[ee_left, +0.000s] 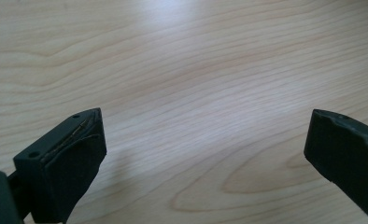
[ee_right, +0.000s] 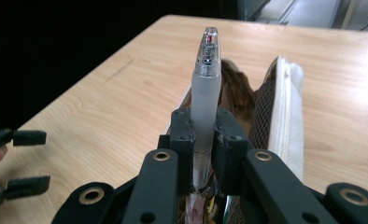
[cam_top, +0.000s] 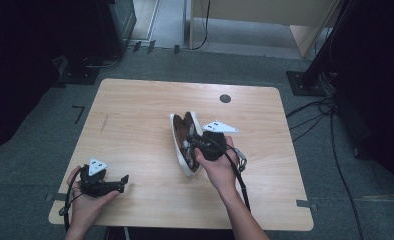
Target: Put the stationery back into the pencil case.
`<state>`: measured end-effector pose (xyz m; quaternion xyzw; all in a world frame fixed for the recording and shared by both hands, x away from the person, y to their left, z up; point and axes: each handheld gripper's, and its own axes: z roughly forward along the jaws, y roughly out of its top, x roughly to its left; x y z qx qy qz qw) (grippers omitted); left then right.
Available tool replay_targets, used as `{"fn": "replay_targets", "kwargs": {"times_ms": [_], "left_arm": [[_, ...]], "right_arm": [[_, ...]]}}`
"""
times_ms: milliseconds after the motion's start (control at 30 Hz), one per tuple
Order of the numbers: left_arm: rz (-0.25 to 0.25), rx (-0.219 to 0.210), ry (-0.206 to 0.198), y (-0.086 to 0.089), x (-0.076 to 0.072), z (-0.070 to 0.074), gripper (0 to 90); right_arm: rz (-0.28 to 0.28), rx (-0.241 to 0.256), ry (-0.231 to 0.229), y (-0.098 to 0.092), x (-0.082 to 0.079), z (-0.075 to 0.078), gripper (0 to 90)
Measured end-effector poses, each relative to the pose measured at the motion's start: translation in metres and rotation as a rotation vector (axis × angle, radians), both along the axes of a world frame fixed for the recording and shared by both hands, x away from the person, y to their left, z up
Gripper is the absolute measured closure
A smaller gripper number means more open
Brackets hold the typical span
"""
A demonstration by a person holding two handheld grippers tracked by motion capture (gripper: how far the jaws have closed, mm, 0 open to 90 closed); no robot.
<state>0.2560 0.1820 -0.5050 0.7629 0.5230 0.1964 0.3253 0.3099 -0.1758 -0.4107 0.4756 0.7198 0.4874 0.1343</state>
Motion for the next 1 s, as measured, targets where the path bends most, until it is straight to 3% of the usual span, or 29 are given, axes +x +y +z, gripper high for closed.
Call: {"fn": "replay_targets", "kwargs": {"times_ms": [200, 300, 567, 733, 1000], "left_arm": [[0.013, 0.006, 0.049, 0.010, 0.004, -0.007, 0.0], [0.016, 0.001, 0.046, 0.011, 0.005, -0.007, 0.0], [0.030, 0.049, 0.043, 0.010, 0.006, -0.010, 0.0], [0.028, 0.074, 0.035, 0.008, 0.006, -0.011, 0.0], [0.022, 0.067, 0.027, 0.008, 0.005, -0.012, 0.0]], "right_arm": [[0.014, -0.029, 0.061, 0.007, 0.007, -0.004, 80.0], [0.017, -0.050, 0.081, 0.012, 0.012, -0.007, 79.8], [-0.031, -0.091, 0.070, 0.022, 0.019, -0.014, 78.3], [-0.061, -0.143, 0.054, 0.034, 0.022, -0.019, 78.6], [-0.081, -0.176, 0.082, 0.042, 0.030, -0.031, 77.7]]}}
